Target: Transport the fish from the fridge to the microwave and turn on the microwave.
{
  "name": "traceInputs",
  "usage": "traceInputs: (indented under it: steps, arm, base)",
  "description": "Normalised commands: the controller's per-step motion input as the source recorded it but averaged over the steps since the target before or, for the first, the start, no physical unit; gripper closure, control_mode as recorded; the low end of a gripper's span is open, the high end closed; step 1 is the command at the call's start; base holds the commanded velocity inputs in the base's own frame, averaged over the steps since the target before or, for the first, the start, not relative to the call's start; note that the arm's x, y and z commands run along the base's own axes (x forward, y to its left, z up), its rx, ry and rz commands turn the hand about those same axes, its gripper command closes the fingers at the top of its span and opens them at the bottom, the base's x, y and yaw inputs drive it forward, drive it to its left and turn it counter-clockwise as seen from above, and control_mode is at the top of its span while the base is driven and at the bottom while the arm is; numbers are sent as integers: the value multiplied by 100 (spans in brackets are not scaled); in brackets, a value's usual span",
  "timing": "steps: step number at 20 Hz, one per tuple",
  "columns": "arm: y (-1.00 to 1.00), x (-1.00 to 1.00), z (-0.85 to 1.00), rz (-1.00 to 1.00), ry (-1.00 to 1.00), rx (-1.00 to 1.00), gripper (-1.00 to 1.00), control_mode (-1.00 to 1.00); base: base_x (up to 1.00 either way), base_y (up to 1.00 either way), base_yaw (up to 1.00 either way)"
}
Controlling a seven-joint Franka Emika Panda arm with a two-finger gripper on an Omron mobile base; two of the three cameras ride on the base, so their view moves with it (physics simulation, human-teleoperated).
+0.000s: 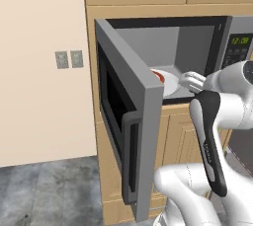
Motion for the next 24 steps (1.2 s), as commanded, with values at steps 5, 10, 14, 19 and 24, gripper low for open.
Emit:
traceInputs:
  steps: [5,10,14,19,24]
  arm:
    - [1,53,-6,0,1,0,100,-100]
    - [4,43,-1,0,7,0,100,-100]
    - [9,41,0,0,10,0,100,-100]
    - [6,34,-1,0,3,0,100,-100]
    - [2,32,-18,0,0,0,100,-100]
  base:
    - [0,0,0]
    - [0,0,0]
    - [0,0,0]
    - [0,0,0]
    - [0,0,0]
